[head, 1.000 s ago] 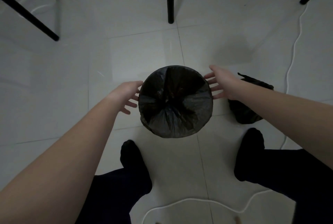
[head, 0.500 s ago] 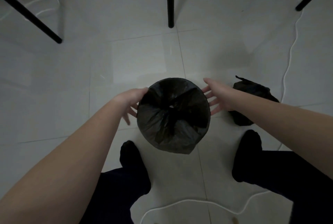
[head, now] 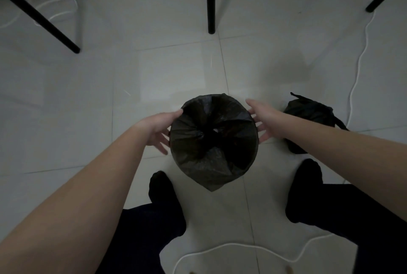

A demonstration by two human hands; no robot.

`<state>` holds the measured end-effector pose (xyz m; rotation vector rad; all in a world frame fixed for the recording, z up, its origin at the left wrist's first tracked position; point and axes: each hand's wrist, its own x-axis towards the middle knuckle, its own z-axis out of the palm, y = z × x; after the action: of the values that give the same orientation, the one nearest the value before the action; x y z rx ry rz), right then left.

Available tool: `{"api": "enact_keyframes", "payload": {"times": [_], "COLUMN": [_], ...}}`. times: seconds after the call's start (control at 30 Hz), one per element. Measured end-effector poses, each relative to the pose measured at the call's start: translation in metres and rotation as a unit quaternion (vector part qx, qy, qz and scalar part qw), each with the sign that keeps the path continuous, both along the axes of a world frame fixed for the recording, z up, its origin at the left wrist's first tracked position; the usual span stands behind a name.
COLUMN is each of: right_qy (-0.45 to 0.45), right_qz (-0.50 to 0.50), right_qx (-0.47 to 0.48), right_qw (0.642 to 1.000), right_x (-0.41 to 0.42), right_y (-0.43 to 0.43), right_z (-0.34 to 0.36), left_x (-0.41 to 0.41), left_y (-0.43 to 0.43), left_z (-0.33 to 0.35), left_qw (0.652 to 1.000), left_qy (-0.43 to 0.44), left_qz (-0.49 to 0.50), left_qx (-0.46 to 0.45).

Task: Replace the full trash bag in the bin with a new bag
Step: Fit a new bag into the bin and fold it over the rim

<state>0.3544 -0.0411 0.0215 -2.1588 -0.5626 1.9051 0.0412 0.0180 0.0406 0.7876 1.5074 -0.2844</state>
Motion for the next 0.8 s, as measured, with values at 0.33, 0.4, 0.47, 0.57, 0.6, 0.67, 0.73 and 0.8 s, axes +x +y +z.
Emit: {"api": "enact_keyframes", "payload": {"times": [0.33,0.4,0.47,0.57,0.6,0.67,0.73,0.8], "right_qy": [-0.132,-0.101,-0.05,-0.014,0.004,0.043,0.074,0.054], "right_qz": [0.087,0.026,0.003,-0.02,-0.035,-0.056,-0.058,-0.022], "right_qx": [0.003,0.048,0.045,0.027,0.019,0.0,-0.024,-0.051], "right_qw": [0.987,0.993,0.998,0.999,0.999,0.997,0.995,0.997], "right_x": [0.027,0.02,0.01,0.003,0.002,0.003,0.007,0.011], "right_y": [-0.026,-0.026,-0.031,-0.039,-0.04,-0.042,-0.042,-0.038], "right_z": [0.02,0.018,0.018,0.015,0.012,0.007,0.002,0.0], "left_x": [-0.003,0.006,0.013,0.016,0.015,0.013,0.009,0.004], "left_y": [-0.016,-0.035,-0.047,-0.052,-0.051,-0.049,-0.047,-0.041], "left_z": [0.02,0.022,0.018,0.009,0.007,0.003,-0.004,-0.012], "left_qw": [0.99,0.997,0.999,0.999,0.997,0.987,0.973,0.958], "left_qy": [0.113,0.073,0.034,-0.006,-0.022,-0.057,-0.089,-0.113], "left_qz": [-0.045,-0.031,-0.012,0.047,0.078,0.147,0.213,0.265], "left_qx": [0.068,-0.004,-0.015,0.013,0.017,0.02,0.014,0.011]}}
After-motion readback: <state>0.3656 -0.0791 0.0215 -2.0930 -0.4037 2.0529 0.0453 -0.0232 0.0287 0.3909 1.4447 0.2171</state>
